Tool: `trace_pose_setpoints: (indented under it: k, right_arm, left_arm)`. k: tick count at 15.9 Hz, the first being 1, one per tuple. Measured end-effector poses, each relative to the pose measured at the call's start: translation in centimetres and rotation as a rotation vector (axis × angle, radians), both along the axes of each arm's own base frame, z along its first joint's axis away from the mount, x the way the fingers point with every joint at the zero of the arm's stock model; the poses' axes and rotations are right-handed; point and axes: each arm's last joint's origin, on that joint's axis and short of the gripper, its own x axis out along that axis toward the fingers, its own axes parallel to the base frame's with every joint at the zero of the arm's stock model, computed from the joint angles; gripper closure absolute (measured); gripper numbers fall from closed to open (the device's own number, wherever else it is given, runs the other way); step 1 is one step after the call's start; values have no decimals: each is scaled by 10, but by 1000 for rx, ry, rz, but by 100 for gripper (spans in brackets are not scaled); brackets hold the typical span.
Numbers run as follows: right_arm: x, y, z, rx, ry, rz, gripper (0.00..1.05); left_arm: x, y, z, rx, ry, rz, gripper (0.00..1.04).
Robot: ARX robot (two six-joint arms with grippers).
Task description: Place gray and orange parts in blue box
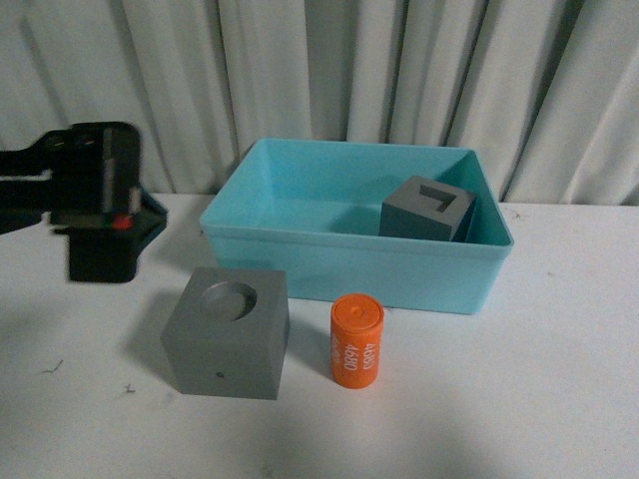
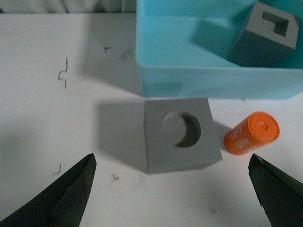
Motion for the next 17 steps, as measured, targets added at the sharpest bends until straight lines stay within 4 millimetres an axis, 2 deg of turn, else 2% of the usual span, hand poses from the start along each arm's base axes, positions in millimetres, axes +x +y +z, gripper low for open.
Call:
trace_pose_setpoints:
  k: [2,5,7,9,17]
  right_arm:
    - [0,0,0,0,0,0,6]
    - [0,0,0,0,0,0,6]
    - [0,0,0,0,0,0,6]
    - [0,0,0,0,0,0,6]
    - [0,0,0,0,0,0,6]
  left_arm:
    - [24,-17,-9,40,22,-33,7]
    - [43,-30,-34,97,73,-70,7]
    - [56,-28,-51,141,104,-66,7]
    - [67,-28,-59,162,113,-54,7]
    - [87,-25,-88,196,177,-43,7]
